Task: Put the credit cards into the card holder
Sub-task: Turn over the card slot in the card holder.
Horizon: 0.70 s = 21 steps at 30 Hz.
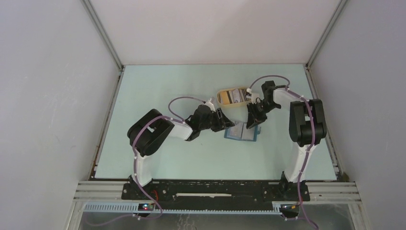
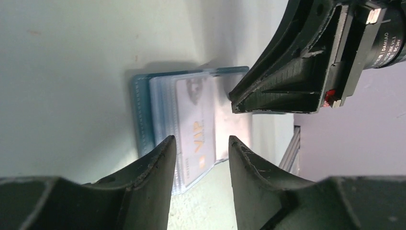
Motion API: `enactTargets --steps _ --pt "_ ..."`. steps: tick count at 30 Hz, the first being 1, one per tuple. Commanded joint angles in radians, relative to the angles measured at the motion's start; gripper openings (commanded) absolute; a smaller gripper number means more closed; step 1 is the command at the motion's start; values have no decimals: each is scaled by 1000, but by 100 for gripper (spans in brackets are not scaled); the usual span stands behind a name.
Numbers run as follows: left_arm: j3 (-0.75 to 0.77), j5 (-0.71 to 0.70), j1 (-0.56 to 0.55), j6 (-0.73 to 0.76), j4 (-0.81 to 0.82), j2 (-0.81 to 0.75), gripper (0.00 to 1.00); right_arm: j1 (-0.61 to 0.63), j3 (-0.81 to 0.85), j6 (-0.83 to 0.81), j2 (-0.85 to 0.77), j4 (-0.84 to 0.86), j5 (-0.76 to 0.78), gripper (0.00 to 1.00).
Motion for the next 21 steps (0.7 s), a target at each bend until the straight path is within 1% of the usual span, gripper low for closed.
enactTargets --steps 1,4,5,12,15,18,21 --pt "0 -32 -9 78 -90 -46 50 35 6 -19 34 -15 95 27" --pt "25 -23 -15 89 -128 -35 50 61 11 -11 43 -19 126 19" --pt "30 -20 -19 92 -136 -33 50 70 12 -9 44 -19 142 18" --pt "62 10 -33 91 -164 -21 49 91 13 -2 41 -11 178 14" --pt "67 16 -43 92 -161 -28 48 95 13 -2 42 -11 187 14" --pt "69 24 -50 89 -141 -39 47 94 13 -5 42 -12 184 14" --pt "68 65 -51 62 -84 -32 45 90 13 -11 41 -15 165 14"
